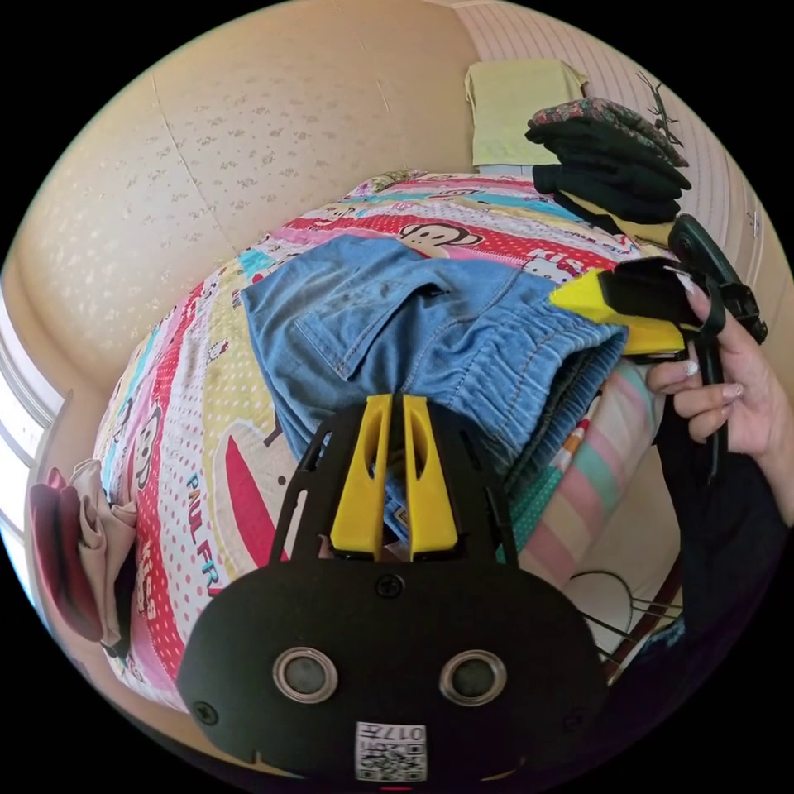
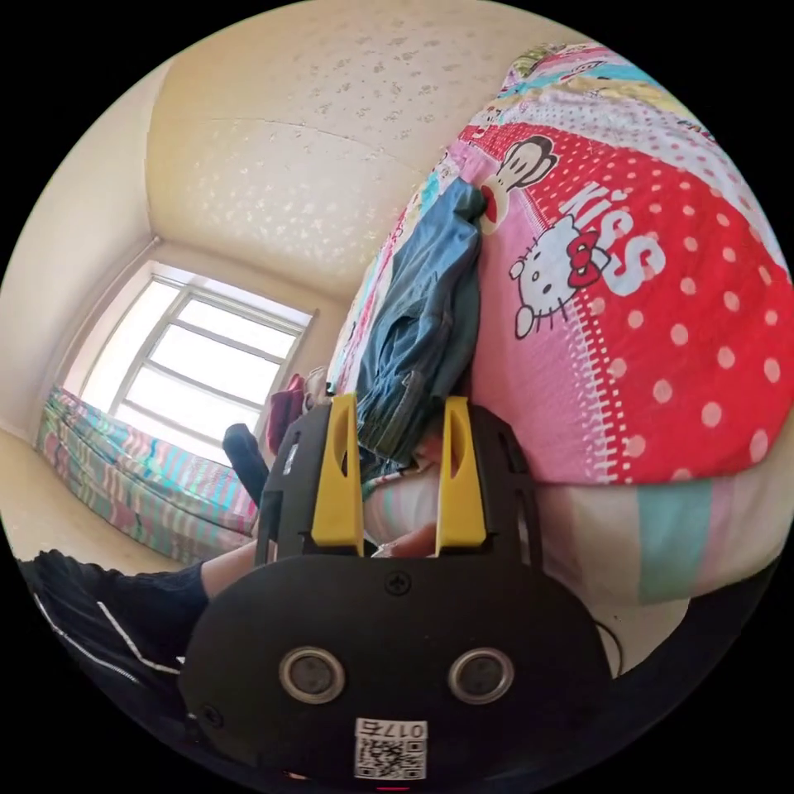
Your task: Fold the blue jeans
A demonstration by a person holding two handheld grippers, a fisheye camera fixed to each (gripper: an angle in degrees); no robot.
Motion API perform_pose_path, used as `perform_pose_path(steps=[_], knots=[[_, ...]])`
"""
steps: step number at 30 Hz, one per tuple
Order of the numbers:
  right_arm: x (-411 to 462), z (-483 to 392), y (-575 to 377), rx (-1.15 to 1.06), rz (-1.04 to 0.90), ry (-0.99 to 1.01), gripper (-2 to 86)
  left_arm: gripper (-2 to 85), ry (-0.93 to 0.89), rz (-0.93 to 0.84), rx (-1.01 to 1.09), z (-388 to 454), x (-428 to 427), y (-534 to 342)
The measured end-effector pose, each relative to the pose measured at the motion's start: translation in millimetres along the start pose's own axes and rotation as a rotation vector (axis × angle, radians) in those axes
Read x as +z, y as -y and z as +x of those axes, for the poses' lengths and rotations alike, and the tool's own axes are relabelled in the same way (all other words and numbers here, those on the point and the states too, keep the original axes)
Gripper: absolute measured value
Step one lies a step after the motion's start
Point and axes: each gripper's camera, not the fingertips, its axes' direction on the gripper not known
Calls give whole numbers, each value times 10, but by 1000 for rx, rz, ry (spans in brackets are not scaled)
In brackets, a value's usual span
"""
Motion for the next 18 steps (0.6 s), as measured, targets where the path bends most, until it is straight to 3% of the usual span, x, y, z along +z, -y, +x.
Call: perform_pose_path(steps=[4, 9, 11, 15, 18], knots=[[-24, 139, 4, 14, 51, 3, 104, 39, -5, 0, -3, -136, -155, 180], [-177, 555, 71, 121, 51, 285, 78, 40, 1, 4, -11, -306, -419, 431], [-215, 583, 124, 122, 32, 292, 76, 44, -25, 5, -99, -501, -582, 501], [-260, 607, 149, 100, 45, 280, 75, 48, -30, 61, -615, -1145, -1139, 388], [-287, 695, 194, 111, 37, 315, 75, 107, -21, 71, -694, -1332, -1424, 421]])
